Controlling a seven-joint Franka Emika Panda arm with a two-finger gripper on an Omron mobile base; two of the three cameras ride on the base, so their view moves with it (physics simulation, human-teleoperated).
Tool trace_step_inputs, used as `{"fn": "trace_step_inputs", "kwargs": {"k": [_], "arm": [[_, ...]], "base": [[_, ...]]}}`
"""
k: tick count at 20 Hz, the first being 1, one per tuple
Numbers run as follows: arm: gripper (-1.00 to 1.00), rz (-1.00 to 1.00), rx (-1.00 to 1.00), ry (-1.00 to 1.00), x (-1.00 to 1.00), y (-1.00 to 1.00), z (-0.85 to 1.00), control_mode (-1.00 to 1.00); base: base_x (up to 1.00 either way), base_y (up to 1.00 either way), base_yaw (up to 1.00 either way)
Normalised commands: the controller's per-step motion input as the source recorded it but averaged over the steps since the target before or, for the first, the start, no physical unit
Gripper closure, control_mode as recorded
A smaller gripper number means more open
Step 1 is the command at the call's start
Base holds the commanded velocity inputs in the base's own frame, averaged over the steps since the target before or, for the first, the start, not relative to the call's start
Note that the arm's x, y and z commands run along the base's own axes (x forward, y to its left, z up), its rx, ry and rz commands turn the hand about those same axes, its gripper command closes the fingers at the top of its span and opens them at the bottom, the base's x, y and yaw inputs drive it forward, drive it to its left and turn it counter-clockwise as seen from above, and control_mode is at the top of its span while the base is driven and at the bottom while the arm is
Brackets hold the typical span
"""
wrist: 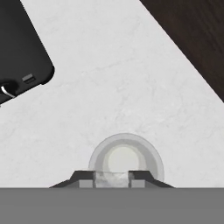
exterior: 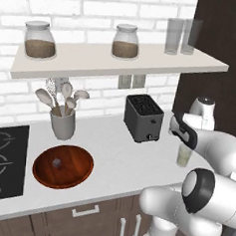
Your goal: Grab a lemon wedge from the fridge and one ice cube from the ice bowl, and put them in the glass of lemonade.
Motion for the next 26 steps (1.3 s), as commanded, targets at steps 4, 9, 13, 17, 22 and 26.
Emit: {"fn": "trace_step_inputs", "kwargs": {"k": [4,9,13,17,22,26], "arm": [[-1.0,0.0,0.0,0.0,0.0,0.0,0.0,-1.0],[-1.0,0.0,0.0,0.0,0.0,0.0,0.0,-1.0],[-1.0,0.0,0.0,0.0,-0.08,0.0,0.0,-1.0],[-1.0,0.0,0.0,-0.03,-0.13,0.01,0.1,-1.0],[-1.0,0.02,0.02,0.0,-0.04,0.0,0.34,-1.0],[-1.0,0.0,0.04,-0.02,-0.11,0.0,0.29,-1.0]], "base": [[0.0,0.0,0.0],[0.0,0.0,0.0],[0.0,0.0,0.0],[0.0,0.0,0.0],[0.0,0.0,0.0],[0.0,0.0,0.0]]}}
